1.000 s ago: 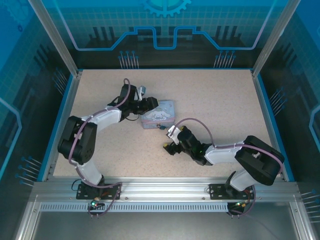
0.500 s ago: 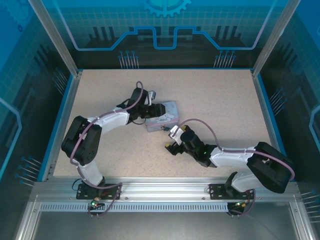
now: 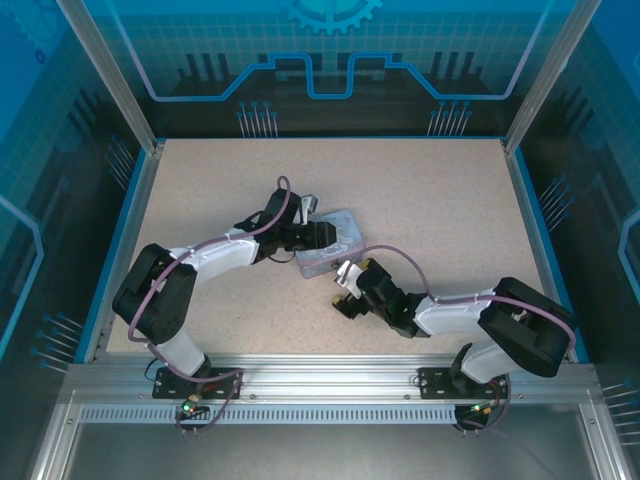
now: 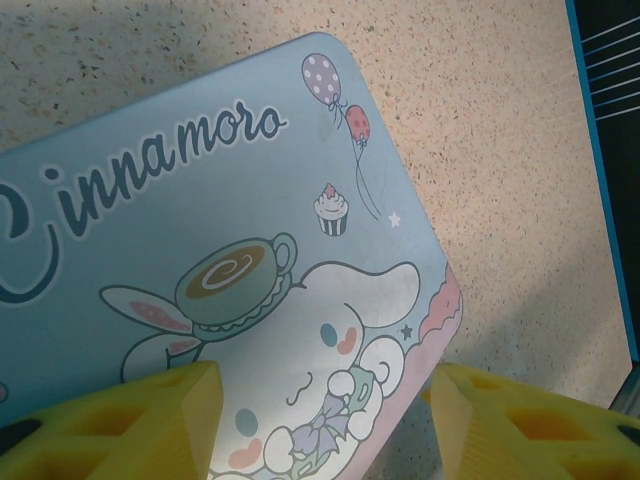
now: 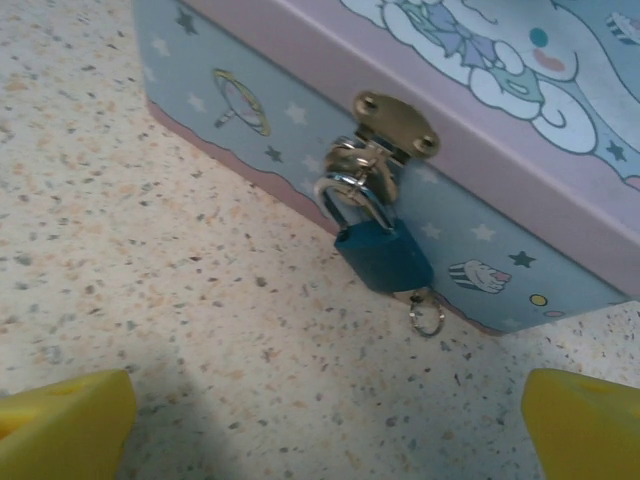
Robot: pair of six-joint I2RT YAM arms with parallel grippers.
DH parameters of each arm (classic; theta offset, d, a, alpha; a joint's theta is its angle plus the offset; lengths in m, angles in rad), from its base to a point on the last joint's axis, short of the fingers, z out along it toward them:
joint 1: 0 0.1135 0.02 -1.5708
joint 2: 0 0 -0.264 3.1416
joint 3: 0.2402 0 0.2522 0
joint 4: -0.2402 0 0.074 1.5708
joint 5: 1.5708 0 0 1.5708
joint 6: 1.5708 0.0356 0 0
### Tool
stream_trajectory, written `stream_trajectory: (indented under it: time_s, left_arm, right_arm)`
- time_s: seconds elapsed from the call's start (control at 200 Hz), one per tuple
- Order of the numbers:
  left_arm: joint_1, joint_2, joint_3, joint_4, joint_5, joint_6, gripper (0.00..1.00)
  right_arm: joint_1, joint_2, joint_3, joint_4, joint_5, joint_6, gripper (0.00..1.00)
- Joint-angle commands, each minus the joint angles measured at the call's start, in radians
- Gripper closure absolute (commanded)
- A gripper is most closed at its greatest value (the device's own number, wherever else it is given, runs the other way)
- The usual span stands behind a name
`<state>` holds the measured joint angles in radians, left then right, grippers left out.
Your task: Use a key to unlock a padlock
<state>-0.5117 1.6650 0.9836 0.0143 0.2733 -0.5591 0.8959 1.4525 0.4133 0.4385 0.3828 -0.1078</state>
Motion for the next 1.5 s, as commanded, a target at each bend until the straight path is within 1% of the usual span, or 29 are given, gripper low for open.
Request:
stream_trajectory:
  time_s: [0.0, 0.19, 0.385, 0.585, 0.68, 0.755, 0.86, 0.915, 1.161, 1.271, 1.331, 1.496]
  left_arm:
    - [0.016, 0.009, -0.056, -0.097, -0.024, -0.036, 0.41]
    - [0.046, -0.004, -0.091, -0.068, -0.005, -0.052, 0.41]
    - [0.048, -0.010, -0.093, -0.064, 0.003, -0.059, 0.41]
    - [0.052, -0.021, -0.095, -0.070, 0.003, -0.061, 0.41]
    - [0.053, -0.021, -0.096, -0.070, 0.000, -0.061, 0.41]
    - [0.054, -0.019, -0.098, -0.069, 0.003, -0.062, 0.41]
    - [0.058, -0.019, -0.098, -0.066, 0.008, -0.066, 0.42]
    - [0.059, -0.022, -0.100, -0.066, 0.007, -0.067, 0.42]
    - [0.073, -0.025, -0.106, -0.058, 0.014, -0.065, 0.42]
    - [0.079, -0.026, -0.112, -0.050, 0.018, -0.068, 0.41]
    - [0.080, -0.026, -0.114, -0.045, 0.018, -0.068, 0.42]
    - [0.082, -0.024, -0.119, -0.041, 0.021, -0.068, 0.42]
  right_arm:
    - [-0.027, 0.041, 0.023, 0.054, -0.022, -0.040, 0.00]
    - [-0.048, 0.110, 0.072, 0.097, -0.015, -0.087, 0.00]
    - [-0.050, 0.140, 0.104, 0.111, -0.032, -0.115, 0.00]
    - [-0.051, 0.232, 0.126, 0.156, -0.086, -0.075, 0.00]
    - [-0.059, 0.269, 0.131, 0.183, -0.118, -0.052, 0.02]
    - [-0.070, 0.288, 0.140, 0.190, -0.165, -0.040, 0.07]
    - [-0.090, 0.288, 0.161, 0.157, -0.283, -0.018, 0.14]
    - [-0.095, 0.283, 0.165, 0.134, -0.334, -0.009, 0.16]
    - [-0.106, 0.241, 0.160, 0.055, -0.492, 0.034, 0.32]
    - [-0.106, 0.221, 0.145, 0.057, -0.488, 0.056, 0.37]
    - [-0.113, 0.220, 0.135, 0.073, -0.475, 0.065, 0.42]
    - [-0.148, 0.225, 0.131, 0.096, -0.468, 0.106, 0.45]
